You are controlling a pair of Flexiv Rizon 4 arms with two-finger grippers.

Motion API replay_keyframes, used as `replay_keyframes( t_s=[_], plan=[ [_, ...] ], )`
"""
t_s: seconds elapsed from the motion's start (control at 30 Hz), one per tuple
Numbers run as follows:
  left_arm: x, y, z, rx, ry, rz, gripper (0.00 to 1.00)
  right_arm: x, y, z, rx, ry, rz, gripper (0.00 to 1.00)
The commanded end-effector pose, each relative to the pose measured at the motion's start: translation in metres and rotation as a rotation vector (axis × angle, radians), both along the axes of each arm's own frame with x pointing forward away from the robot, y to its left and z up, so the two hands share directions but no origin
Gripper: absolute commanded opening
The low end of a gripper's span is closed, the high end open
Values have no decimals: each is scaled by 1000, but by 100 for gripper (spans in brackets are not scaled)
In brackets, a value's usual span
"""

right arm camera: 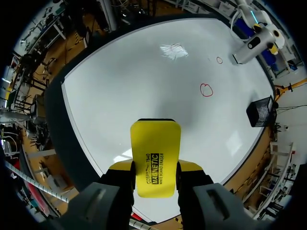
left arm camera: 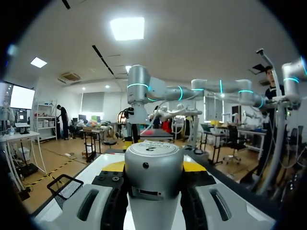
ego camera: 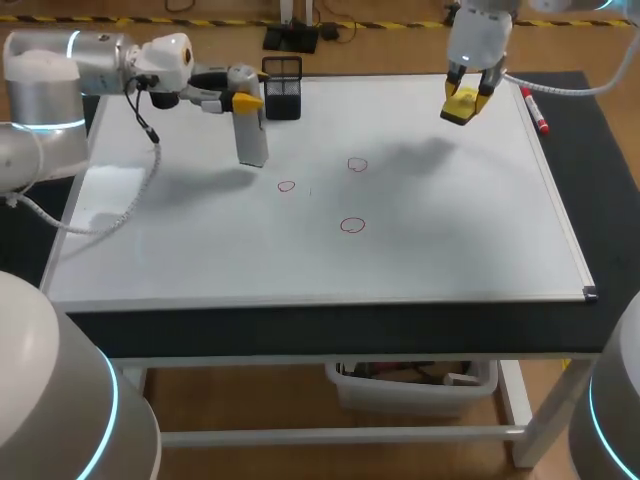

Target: Pick up the inspection probe, press it on each red-marked spot on the whiteboard one by one, put down the probe, pick up the eraser, and wipe off all the red marks.

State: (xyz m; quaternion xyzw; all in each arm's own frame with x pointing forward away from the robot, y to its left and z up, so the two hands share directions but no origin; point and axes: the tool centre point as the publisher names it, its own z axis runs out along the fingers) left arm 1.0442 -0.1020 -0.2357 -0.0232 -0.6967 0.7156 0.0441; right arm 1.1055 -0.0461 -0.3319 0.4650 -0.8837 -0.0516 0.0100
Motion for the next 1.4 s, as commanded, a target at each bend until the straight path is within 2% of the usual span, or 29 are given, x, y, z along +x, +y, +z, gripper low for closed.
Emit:
replay_keyframes(
  t_s=[0.03, 0.33, 0.6, 0.87, 1.4],
  plan=[
    [-5, -10, -5, -9, 6, -9, 0, 0, -1, 2, -4, 1, 2, 0],
    [-21, -27, -8, -34, 6, -54, 0, 0, -1, 2, -4, 1, 2, 0],
    [-26, -34, -14, -41, 18, -71, 0, 0, -1, 2, -4, 1, 2, 0],
    [-29, -38, -21, -49, 29, -82, 0, 0, -1, 2, -4, 1, 2, 0],
    [-30, -45, -24, -52, 34, -102, 0, 0, -1, 2, -4, 1, 2, 0]
  ],
)
